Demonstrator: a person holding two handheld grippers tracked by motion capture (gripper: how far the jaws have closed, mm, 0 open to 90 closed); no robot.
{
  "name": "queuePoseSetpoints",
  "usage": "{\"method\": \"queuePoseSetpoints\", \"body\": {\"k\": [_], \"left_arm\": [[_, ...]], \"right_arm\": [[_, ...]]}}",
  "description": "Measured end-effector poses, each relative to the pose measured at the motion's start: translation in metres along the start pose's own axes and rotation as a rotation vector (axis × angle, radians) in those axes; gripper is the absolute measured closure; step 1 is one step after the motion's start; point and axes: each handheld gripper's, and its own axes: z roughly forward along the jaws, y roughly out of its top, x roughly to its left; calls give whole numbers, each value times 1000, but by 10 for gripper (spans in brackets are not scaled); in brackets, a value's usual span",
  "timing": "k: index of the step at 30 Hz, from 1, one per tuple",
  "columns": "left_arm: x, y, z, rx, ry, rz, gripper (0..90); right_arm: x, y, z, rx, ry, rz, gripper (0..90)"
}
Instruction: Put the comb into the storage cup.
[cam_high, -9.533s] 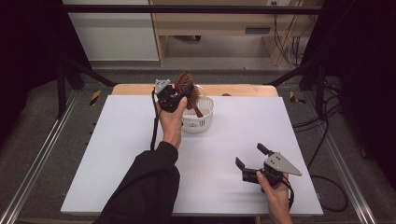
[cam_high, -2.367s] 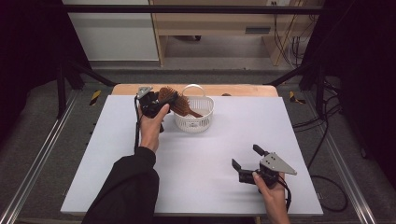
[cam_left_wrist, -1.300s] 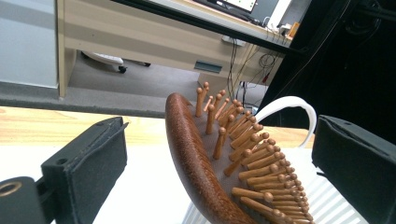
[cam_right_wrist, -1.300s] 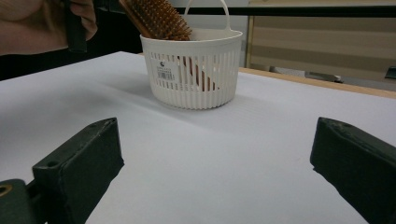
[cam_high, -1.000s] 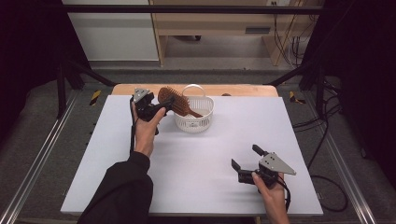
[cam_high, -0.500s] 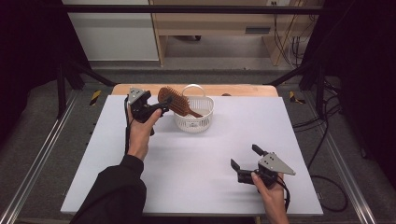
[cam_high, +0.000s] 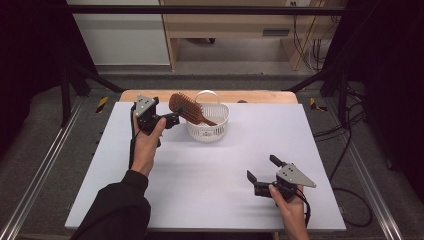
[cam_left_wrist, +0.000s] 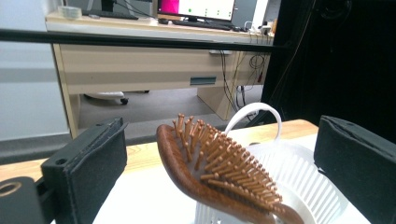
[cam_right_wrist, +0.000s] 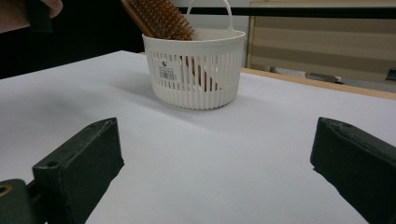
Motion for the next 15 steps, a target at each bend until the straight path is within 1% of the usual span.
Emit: {"method": "queuePoseSetpoints", "body": {"k": [1, 4, 5, 10, 14, 15], "left_arm": [[-1, -2, -3, 1, -8, 4, 25], [-5, -3, -7, -5, -9, 30, 25], [-5, -3, -8, -6, -12, 32, 25], [-9, -4, -15, -25, -28, 30, 25], [-10, -7, -19, -26, -34, 30, 26], [-10, -8, -22, -28, -38, 29, 25]], "right_arm": [[0, 0, 0, 1, 0, 2, 24], [0, 0, 0, 1, 0, 0, 24], [0, 0, 0, 1, 0, 1, 23], [0, 0, 0, 2, 0, 1, 23], [0, 0, 0, 3, 1, 2, 23], [0, 0, 0, 2, -2, 0, 23]]}}
